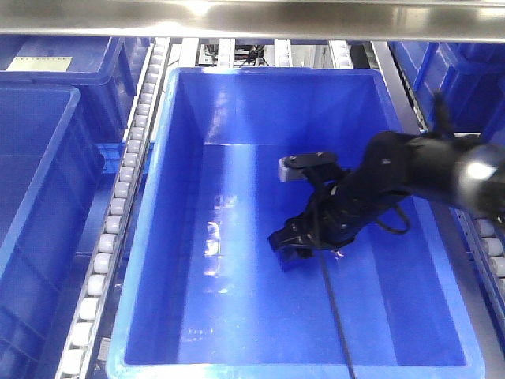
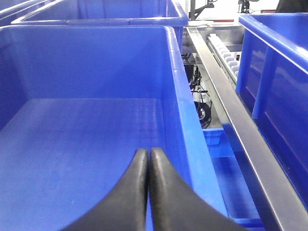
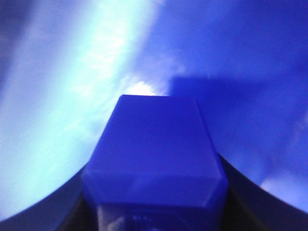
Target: Pour parts from conveyor to right shelf
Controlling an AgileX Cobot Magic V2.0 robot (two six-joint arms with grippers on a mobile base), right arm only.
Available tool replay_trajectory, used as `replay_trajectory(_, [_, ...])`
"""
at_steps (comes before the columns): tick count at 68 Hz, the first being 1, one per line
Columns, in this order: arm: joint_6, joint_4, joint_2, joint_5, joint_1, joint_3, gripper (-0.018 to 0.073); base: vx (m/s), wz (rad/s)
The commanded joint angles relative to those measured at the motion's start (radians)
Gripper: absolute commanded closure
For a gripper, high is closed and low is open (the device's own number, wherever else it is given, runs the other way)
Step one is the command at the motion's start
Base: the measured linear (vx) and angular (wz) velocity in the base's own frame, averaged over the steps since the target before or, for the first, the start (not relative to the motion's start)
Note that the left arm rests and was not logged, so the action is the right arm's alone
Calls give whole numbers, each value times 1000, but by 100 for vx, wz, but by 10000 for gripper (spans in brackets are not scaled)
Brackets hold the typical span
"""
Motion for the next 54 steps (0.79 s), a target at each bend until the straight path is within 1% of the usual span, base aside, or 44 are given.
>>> replay_trajectory(1, [-3, 13, -7, -34, 0, -54, 565, 0, 0])
replay_trajectory(18, [-4, 9, 49, -4, 0, -104, 552, 0, 0])
replay_trajectory(23, [-4, 9, 49, 6, 0, -114, 529, 0, 0])
replay_trajectory(27, [-4, 5, 49, 20, 0, -124, 489, 0, 0])
replay_trajectory(30, [-4, -4, 49, 27, 0, -130, 449, 0, 0])
replay_trajectory(35, [-4, -16, 49, 53, 0, -144, 353, 0, 0])
replay_trajectory(44, [-4, -20, 49, 67, 0, -163, 136, 0, 0])
replay_trajectory(50, [-4, -14, 49, 74, 0, -178, 7, 0, 0])
replay_trajectory(54, [-3, -12, 49, 81, 0, -191, -47, 0, 0])
